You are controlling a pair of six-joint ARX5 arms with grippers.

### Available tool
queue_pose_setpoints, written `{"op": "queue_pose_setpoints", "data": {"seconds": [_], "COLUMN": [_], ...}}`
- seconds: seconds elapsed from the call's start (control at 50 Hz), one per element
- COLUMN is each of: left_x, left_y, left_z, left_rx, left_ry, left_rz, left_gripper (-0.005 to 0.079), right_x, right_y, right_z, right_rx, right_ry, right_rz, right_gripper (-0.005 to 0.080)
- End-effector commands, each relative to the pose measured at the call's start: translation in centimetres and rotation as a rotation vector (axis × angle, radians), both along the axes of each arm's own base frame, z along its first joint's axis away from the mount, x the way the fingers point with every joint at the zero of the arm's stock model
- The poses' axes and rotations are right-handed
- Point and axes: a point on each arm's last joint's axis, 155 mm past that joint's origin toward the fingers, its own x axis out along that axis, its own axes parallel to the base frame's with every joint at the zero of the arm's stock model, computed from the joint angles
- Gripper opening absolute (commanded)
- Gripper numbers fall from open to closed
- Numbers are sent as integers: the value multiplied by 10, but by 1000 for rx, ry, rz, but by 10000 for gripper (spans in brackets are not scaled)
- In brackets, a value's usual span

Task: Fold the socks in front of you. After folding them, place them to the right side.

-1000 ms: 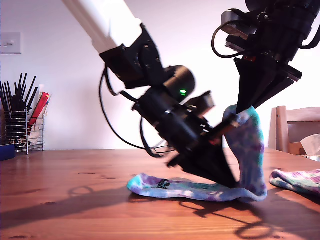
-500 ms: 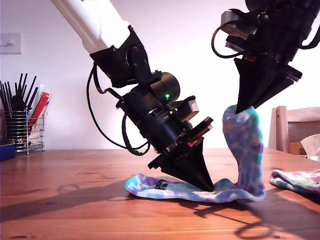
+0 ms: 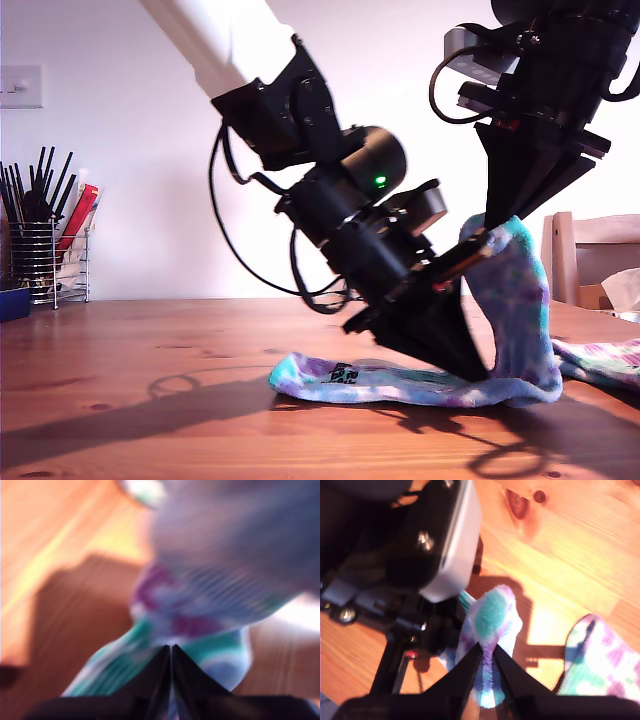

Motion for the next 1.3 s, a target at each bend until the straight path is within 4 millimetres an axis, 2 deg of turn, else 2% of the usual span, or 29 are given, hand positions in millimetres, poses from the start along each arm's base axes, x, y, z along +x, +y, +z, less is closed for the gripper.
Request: {"op": "queue_pose_setpoints", "data": {"seconds": [0.0, 0.14, 0.36, 0.58, 0.76, 1.06, 1.28], "left_x": [-2, -7, 18, 29, 27, 4, 2], "left_y": [4, 7, 18, 23, 22, 46, 70], "left_z": [-29, -37, -4, 19, 32, 14, -2], "left_rx": [36, 58, 11, -29, -47, 75, 202], "left_ry": [35, 55, 17, -3, -17, 31, 12], "left_rz": [8, 4, 48, 65, 53, -18, -25], "left_gripper": [-21, -21, -21, -21, -21, -21, -21], "right_x": [2, 2, 1, 2, 2, 2, 2], "right_y": [2, 2, 1, 2, 2, 2, 2], "right_z": [9, 9, 9, 9, 9, 10, 10], "right_rx": [8, 8, 7, 7, 7, 7, 6], "right_ry": [-27, -28, -25, -27, -28, -31, -32], "right_rz": [5, 7, 7, 8, 8, 11, 14], "right_gripper": [-13, -13, -13, -13, -13, -13, -13]}}
